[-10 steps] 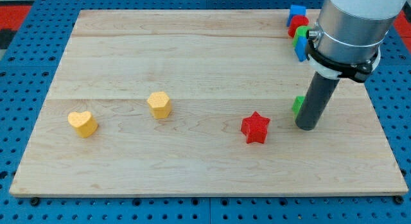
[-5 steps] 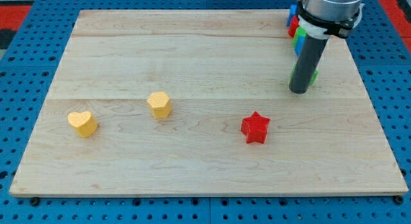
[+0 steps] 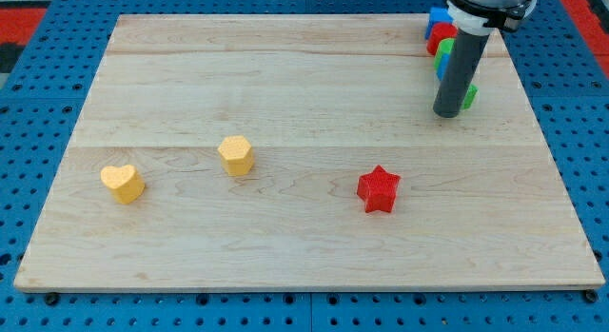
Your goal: Place the green star to the bottom of the blue triangle
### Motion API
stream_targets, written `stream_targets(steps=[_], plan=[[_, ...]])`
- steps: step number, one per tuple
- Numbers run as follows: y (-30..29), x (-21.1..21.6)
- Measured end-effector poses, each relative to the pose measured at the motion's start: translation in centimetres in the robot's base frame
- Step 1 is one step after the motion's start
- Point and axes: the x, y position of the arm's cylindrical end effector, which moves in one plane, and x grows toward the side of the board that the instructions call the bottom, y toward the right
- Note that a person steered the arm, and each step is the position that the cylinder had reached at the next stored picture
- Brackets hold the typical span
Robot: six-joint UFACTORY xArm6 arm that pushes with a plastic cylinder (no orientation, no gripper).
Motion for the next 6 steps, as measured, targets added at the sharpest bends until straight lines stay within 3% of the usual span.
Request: stream_targets(steps=[3, 4, 6], plan=[[0.2, -0.2], [0.2, 1.6], [-0.2, 11.0]])
